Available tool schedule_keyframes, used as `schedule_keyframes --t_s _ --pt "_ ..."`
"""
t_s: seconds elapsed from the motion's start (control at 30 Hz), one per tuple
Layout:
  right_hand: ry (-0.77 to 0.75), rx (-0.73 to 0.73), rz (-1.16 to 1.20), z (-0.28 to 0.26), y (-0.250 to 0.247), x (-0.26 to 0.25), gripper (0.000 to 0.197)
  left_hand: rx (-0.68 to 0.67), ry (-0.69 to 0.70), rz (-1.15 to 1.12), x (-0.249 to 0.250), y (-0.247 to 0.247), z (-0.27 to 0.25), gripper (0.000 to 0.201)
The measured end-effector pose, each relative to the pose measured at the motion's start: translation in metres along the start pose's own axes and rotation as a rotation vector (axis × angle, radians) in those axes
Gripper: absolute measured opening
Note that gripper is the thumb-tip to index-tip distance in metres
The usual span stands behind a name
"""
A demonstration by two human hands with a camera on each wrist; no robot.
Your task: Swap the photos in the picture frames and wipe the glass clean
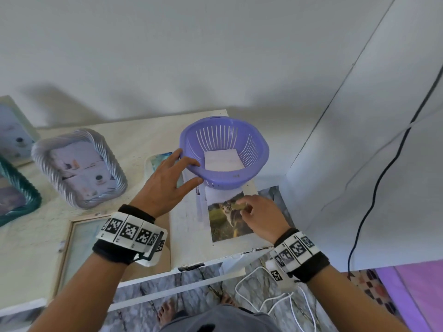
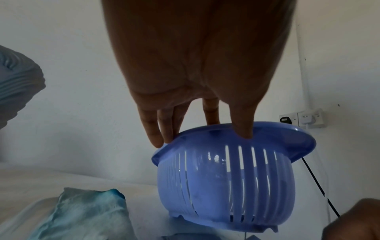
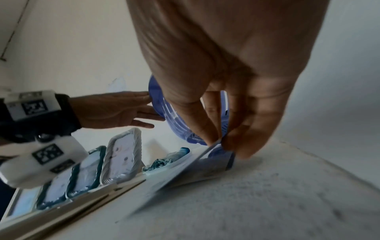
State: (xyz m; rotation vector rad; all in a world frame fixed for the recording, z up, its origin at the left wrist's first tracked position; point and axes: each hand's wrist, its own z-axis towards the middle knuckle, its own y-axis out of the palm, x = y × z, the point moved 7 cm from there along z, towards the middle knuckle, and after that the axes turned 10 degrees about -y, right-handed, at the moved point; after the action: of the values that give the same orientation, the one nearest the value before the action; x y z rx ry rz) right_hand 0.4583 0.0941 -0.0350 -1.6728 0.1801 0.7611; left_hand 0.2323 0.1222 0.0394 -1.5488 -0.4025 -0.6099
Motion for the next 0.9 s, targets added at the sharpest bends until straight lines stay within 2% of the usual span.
schedule_keyframes --t_s 0.17,0.33,0.43,0.53,0.63,0.73,0.8,0.9 --pt "-0.017 -0.055 -0.160 0.021 0.006 -0.006 0.028 -0.005 0.010 -0.004 -0.002 -0.003 0.002 0.061" --pt "-0.036 -0.098 -0.298 0.025 0.015 -0.008 0.033 -0.014 0.000 0.006 -0.010 0.002 -0.002 0.055" --pt "-0.036 -0.085 -0.232 0.021 0.014 -0.004 0.033 -0.004 0.005 0.014 -0.015 0.007 -0.008 0.050" --pt "0.006 -0.038 -0.104 0.007 0.003 0.006 0.019 0.006 0.026 0.007 -0.018 0.016 -0.018 0.049" --pt "0.098 0.006 -0.067 -0.011 -0.024 0.028 0.012 0.017 0.045 0.051 -0.022 0.027 -0.027 0.050" --pt "0.148 0.165 -0.072 -0.017 -0.075 0.041 0.010 0.037 0.073 0.086 -0.025 0.034 -0.034 0.044" --pt "0.110 0.246 -0.121 -0.008 -0.110 0.031 0.010 0.051 0.082 0.087 -0.026 0.036 -0.034 0.041" --pt "-0.025 0.266 -0.177 0.021 -0.145 -0.006 0.015 0.058 0.091 0.099 -0.024 0.037 -0.034 0.042"
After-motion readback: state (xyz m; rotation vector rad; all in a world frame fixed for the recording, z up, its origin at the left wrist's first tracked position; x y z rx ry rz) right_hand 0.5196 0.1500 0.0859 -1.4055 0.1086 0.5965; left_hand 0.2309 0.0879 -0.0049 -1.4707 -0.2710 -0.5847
